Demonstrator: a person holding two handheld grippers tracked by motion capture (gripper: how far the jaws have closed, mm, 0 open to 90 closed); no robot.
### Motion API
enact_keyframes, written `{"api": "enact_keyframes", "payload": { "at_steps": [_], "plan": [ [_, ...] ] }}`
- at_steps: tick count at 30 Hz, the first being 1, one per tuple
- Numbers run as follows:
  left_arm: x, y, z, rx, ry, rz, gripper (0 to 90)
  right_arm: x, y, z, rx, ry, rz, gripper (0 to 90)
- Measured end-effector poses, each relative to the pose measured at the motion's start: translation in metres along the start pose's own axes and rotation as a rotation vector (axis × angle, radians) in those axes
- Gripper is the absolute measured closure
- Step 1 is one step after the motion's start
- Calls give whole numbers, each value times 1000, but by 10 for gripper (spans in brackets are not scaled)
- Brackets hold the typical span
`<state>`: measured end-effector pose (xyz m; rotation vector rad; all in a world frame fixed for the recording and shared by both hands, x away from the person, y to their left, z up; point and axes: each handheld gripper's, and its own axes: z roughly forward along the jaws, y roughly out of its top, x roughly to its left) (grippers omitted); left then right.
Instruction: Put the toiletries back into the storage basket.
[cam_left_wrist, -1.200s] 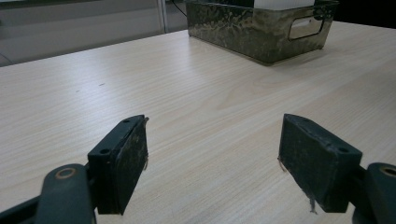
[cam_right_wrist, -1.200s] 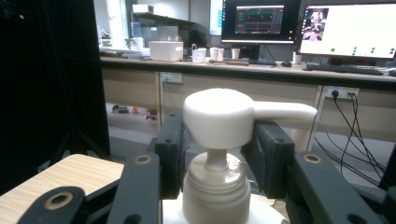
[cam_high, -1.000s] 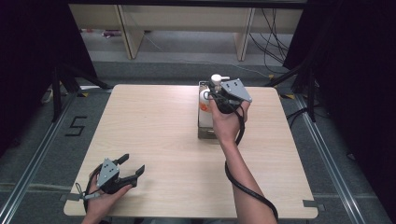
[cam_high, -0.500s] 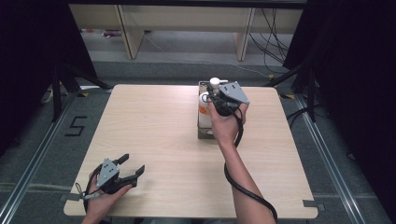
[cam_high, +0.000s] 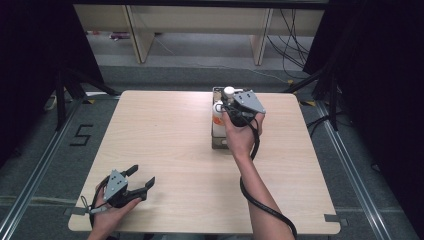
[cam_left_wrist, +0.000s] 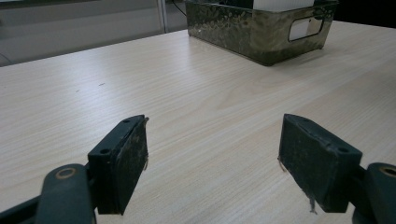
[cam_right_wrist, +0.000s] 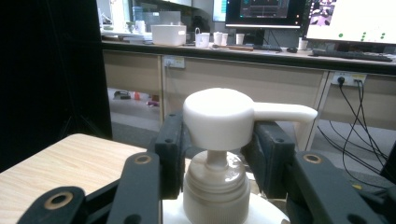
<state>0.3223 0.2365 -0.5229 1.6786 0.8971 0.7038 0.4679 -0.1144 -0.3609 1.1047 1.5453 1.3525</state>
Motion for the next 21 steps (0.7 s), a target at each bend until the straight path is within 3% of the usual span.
{"api": "enact_keyframes", "payload": {
  "at_steps": [21],
  "plan": [
    [0, 0, 0, 0, 0, 0, 231, -2, -10, 0, 23, 1, -3, 605]
  ]
}}
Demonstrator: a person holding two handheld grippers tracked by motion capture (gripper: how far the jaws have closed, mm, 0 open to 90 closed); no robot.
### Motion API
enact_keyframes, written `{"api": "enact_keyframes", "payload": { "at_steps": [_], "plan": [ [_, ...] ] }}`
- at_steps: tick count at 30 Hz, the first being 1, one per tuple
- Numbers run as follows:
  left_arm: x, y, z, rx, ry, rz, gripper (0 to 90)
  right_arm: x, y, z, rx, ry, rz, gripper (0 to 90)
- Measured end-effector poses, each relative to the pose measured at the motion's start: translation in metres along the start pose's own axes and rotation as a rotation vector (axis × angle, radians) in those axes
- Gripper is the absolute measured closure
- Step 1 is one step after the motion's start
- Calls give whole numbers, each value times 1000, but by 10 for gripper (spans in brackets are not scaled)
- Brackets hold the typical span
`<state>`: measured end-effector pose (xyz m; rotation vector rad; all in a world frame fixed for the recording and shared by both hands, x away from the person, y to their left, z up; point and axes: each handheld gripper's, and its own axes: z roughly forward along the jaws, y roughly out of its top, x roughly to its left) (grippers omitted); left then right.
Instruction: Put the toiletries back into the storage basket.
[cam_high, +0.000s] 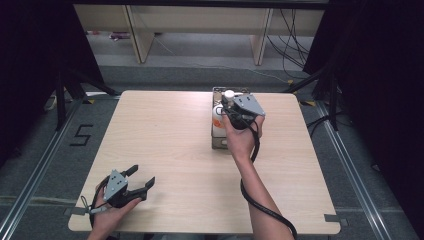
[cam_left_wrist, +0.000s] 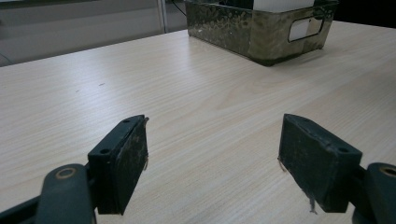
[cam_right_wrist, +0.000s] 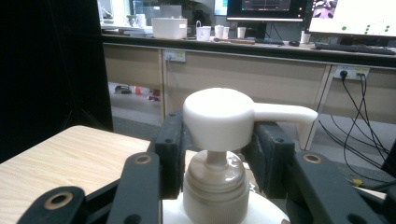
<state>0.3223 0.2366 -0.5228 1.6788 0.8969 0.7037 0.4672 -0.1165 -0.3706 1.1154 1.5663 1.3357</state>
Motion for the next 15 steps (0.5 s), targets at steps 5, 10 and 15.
{"api": "enact_keyframes", "payload": {
  "at_steps": [5, 10, 15],
  "plan": [
    [0, 0, 1, -10, -5, -2, 231, -1, 0, 0, 8, 4, 4, 605],
    [0, 0, 1, -9, -5, -2, 231, 0, 0, -1, 3, 3, 8, 604],
    [0, 0, 1, -10, -5, -3, 231, -2, 1, -1, 4, 15, -5, 604]
  ]
}}
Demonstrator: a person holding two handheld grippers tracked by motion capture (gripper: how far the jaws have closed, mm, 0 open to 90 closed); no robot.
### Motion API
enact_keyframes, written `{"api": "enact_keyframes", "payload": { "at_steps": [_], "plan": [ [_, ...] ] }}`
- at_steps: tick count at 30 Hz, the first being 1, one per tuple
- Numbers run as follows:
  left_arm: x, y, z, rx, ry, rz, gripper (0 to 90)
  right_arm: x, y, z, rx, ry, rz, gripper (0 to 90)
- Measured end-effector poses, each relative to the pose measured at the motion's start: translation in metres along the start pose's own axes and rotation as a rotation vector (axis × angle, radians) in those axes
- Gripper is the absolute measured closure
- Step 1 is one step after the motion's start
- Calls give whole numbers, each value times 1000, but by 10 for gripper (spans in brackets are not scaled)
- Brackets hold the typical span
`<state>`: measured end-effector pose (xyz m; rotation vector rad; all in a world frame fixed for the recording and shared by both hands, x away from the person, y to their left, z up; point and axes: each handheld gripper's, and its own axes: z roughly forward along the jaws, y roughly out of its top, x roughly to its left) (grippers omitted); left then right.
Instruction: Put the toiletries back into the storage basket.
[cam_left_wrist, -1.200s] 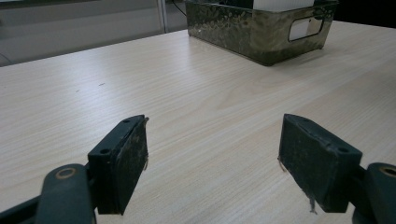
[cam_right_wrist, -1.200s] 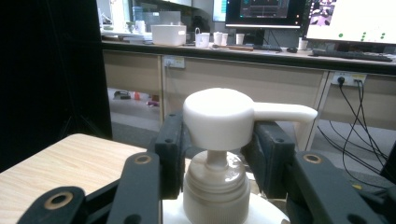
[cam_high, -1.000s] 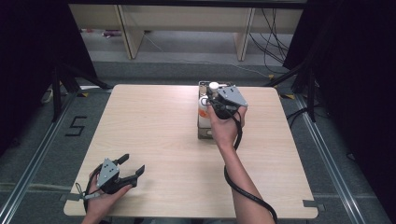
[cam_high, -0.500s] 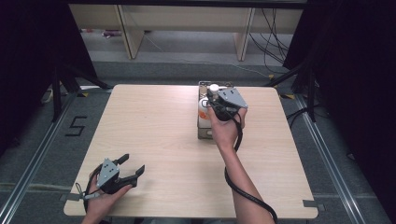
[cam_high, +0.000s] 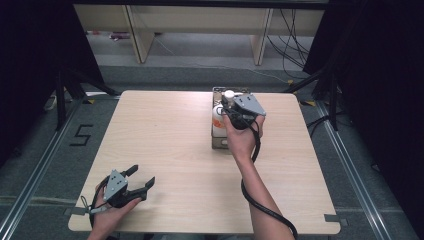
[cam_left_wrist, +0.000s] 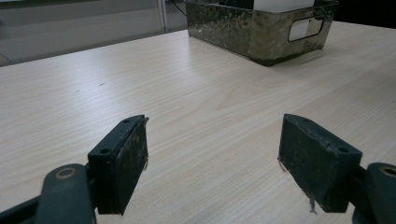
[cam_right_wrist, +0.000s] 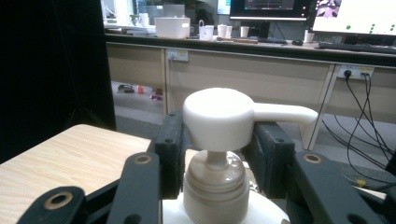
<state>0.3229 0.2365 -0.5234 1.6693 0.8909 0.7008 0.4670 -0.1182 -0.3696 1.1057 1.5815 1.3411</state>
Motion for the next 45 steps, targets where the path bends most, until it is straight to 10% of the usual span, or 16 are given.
{"api": "enact_keyframes", "payload": {
  "at_steps": [45],
  "plan": [
    [-1, 0, 0, 11, 8, 5, 232, -6, 7, -21, 88, 33, 30, 414]
  ]
}}
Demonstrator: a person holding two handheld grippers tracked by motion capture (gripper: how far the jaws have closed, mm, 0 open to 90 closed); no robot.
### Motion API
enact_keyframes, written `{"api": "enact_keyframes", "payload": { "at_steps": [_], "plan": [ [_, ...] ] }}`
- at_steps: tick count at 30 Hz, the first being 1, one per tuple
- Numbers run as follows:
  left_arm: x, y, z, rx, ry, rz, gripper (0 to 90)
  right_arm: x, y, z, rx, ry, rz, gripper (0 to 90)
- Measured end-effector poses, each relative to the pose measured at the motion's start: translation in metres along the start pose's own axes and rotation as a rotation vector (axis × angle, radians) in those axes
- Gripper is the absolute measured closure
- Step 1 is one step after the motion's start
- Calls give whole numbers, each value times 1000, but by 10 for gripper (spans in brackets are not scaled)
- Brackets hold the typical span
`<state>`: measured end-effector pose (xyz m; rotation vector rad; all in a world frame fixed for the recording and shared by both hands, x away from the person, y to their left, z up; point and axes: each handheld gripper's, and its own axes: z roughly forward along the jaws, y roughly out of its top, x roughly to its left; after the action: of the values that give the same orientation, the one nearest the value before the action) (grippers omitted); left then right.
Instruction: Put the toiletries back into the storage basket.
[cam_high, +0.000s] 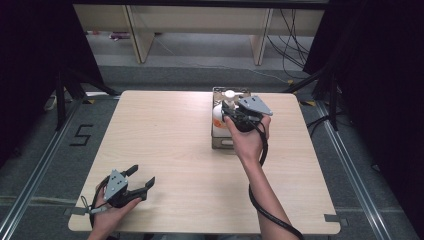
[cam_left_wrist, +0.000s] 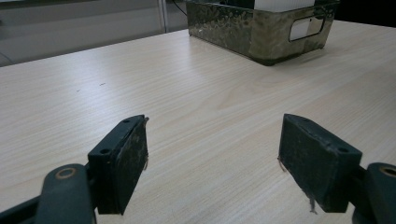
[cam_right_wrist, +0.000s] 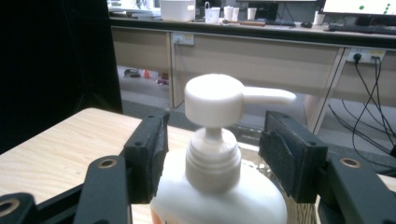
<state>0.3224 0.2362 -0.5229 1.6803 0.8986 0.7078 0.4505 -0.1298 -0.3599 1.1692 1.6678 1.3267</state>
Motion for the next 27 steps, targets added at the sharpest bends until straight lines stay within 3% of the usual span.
{"api": "enact_keyframes", "payload": {
  "at_steps": [4, 12, 13, 21, 23, 27],
  "plan": [
    [0, 0, 0, -2, 1, -4, 232, -5, -1, -6, 4, 4, -31, 411],
    [0, 0, 0, -1, 3, -4, 231, -10, -5, -21, 21, 19, -12, 407],
    [0, 0, 0, -1, 3, -5, 231, -12, -5, -23, 14, 14, -34, 408],
    [0, 0, 0, 1, 4, -4, 231, -19, -12, -37, 32, 21, -44, 412],
    [0, 0, 0, 3, 5, -3, 232, -19, -14, -40, 44, 33, -21, 423],
    [0, 0, 1, -5, 1, -6, 231, -23, -18, -47, 56, 38, -24, 431]
  ]
}}
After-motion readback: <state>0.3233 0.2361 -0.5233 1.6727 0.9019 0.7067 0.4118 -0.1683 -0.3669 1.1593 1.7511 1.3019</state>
